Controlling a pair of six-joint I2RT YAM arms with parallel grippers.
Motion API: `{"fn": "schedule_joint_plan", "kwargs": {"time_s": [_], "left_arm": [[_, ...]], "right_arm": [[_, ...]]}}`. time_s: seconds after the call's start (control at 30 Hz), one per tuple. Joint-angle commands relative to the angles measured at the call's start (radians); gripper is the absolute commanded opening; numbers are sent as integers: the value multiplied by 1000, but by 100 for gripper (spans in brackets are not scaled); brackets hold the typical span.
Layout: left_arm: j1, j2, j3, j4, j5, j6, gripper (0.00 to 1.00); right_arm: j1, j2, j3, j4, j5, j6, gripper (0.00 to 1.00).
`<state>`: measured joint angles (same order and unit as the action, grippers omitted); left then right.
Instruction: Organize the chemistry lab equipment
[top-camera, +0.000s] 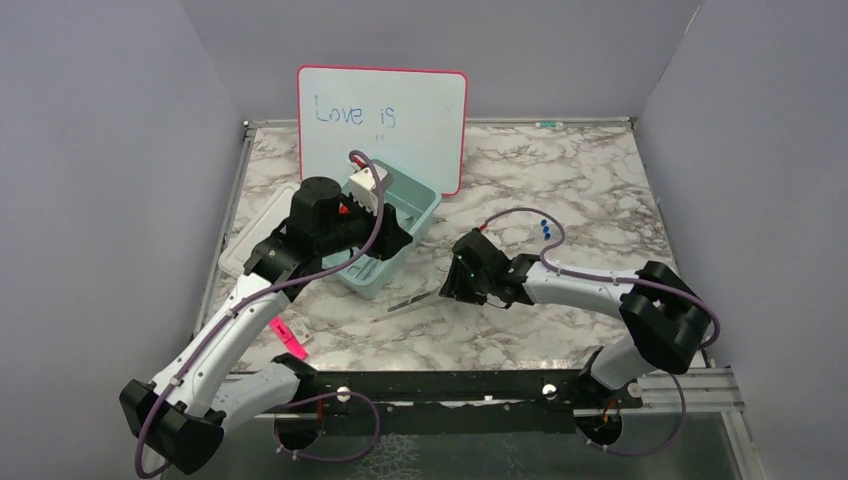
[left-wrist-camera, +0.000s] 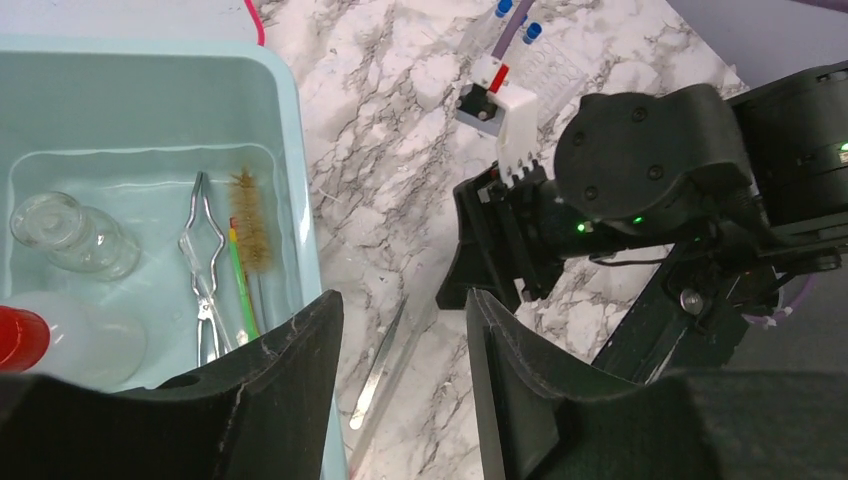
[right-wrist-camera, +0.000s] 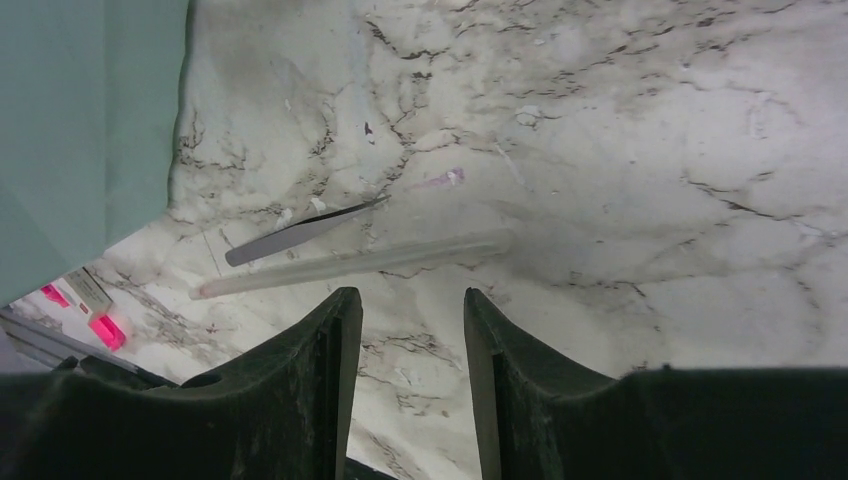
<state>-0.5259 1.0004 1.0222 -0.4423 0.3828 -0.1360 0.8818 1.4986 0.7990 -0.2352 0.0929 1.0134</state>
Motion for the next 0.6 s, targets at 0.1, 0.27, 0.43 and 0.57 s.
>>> {"fn": "schedule_joint_plan", "kwargs": {"time_s": [0.1,0.27,0.43,0.57], "left_arm": [[-5,-43,-33,62,33,-51,52],[-5,-42,-27,56,62,-89,53],[-5,-55,-34,55,58,-77,54],[-5,-63,-43,50,56,-69,54]], "right_arm": [[43,119,111,-80,99,100,45],[45,172,155,-186,180,116,43],[45,216,177,-232,213,122,41],[44,236,191,-257,232,112,33]]}}
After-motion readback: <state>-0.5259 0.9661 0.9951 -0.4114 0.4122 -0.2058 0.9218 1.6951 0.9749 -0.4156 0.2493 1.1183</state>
